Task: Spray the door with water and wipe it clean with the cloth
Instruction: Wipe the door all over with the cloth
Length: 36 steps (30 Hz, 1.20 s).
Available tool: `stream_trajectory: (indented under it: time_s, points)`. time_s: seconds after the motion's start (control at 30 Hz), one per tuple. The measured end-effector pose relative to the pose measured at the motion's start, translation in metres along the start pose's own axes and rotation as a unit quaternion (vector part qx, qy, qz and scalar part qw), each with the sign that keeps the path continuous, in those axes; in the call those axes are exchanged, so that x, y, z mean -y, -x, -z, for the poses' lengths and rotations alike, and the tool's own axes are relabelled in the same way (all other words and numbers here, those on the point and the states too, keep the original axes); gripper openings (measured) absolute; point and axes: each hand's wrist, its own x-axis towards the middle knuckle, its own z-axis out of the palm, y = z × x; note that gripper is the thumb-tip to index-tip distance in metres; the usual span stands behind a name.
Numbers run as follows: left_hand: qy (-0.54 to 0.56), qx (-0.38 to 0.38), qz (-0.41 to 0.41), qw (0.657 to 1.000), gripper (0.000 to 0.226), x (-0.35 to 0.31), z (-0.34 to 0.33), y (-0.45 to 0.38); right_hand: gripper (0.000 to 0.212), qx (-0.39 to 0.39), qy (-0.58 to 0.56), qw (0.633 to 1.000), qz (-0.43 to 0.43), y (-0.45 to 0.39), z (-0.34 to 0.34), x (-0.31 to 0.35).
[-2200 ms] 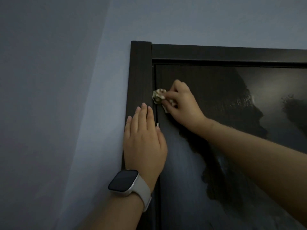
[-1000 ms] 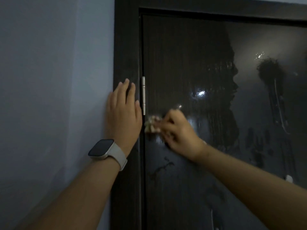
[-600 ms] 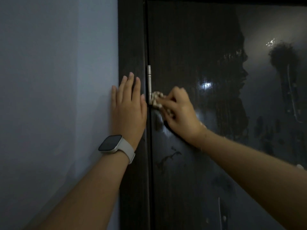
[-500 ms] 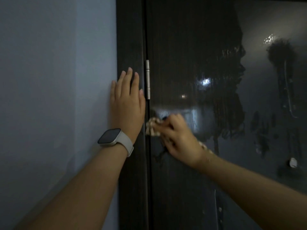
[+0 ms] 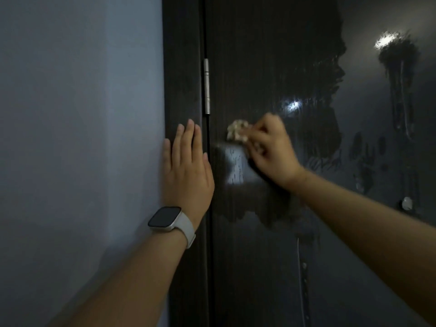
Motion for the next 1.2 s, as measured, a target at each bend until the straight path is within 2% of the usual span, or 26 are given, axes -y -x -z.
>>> stream_trajectory:
  time_s: [0.1, 0.17, 0.37, 0.5, 0.6, 0.73, 0.87, 0.93, 1.0, 1.07, 1.13, 1.2]
  points:
    - [-0.004, -0.002, -0.003, 1.0, 0.052, 0.0, -0.001, 0.002, 0.02, -0.04, 0.02, 0.998, -0.05, -0.016, 0.009, -0.012]
    - [-0.004, -0.006, -0.002, 1.0, 0.051, -0.001, -0.001, 0.002, 0.02, -0.043, 0.023, 0.998, -0.05, 0.002, 0.006, -0.004]
    - [0.018, -0.014, -0.003, 1.0, 0.049, -0.005, 0.0, 0.005, 0.036, 0.086, -0.024, 0.993, 0.079, 0.123, 0.009, 0.022]
    - [0.005, -0.003, 0.09, 0.996, 0.055, -0.029, -0.002, 0.01, 0.036, 0.153, -0.014, 0.975, 0.159, 0.112, 0.022, -0.001]
    - [0.01, 0.005, 0.091, 0.996, 0.057, -0.047, -0.006, 0.022, 0.031, 0.08, 0.017, 0.99, 0.113, 0.078, 0.038, -0.039]
    - [-0.025, 0.041, -0.026, 0.999, 0.052, -0.046, -0.014, 0.045, 0.021, -0.061, 0.064, 0.994, -0.06, 0.051, 0.066, -0.083]
    - [-0.049, 0.047, -0.034, 0.997, 0.051, -0.045, -0.015, 0.046, 0.021, -0.128, 0.046, 0.981, -0.137, 0.067, 0.058, -0.07]
    - [-0.055, 0.045, -0.033, 0.997, 0.051, -0.046, -0.015, 0.048, 0.026, -0.086, 0.026, 0.993, -0.079, 0.101, 0.046, -0.046]
    - [-0.062, 0.044, -0.034, 0.997, 0.051, -0.045, -0.013, 0.049, 0.032, 0.025, 0.002, 0.999, 0.038, 0.14, 0.045, -0.027]
    - [-0.069, 0.045, -0.036, 0.996, 0.05, -0.044, -0.013, 0.048, 0.033, 0.122, -0.009, 0.982, 0.143, 0.155, 0.053, -0.031]
    - [-0.074, 0.047, -0.037, 0.995, 0.05, -0.044, -0.014, 0.046, 0.032, 0.128, 0.002, 0.977, 0.173, 0.143, 0.063, -0.052]
    - [-0.075, 0.05, -0.037, 0.995, 0.05, -0.043, -0.015, 0.047, 0.028, 0.06, 0.027, 0.991, 0.12, 0.123, 0.073, -0.078]
